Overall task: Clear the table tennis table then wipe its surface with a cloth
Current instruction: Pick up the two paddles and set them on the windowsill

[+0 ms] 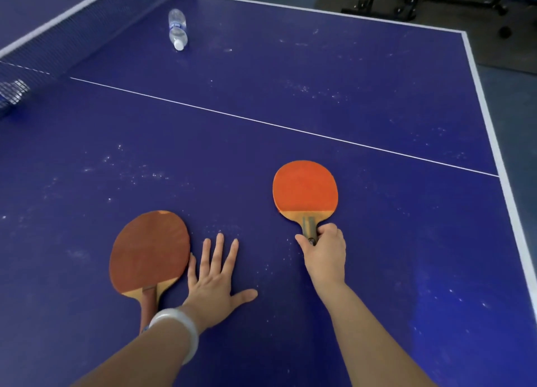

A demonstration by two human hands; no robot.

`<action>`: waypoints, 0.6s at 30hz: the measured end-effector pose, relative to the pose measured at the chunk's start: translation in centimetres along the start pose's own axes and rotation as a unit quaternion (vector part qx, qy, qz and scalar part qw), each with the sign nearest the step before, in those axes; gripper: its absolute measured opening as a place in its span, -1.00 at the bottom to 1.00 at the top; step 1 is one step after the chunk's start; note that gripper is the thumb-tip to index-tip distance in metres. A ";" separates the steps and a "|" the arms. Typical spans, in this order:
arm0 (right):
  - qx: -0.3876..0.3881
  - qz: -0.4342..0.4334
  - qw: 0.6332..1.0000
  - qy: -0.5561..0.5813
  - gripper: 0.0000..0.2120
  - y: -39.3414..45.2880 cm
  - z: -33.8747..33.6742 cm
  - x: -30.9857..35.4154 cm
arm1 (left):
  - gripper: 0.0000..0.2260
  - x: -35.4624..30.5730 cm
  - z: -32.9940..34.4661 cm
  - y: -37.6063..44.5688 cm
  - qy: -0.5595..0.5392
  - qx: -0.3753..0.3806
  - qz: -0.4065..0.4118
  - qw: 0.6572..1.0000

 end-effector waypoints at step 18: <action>0.143 0.092 0.980 0.102 -0.83 -13.9 2.3 -3.3 | -0.20 0.5 -1.4 -3.2 -0.079 -0.103 0.087 0.988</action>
Point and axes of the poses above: each hand's wrist, its own y-axis towards the middle knuckle, its own z-axis out of the palm, x = y × z, the point moved 10 cm from there along y, towards the middle knuckle, and after that the axes turned 3 degrees about z, right-handed, at the moved point
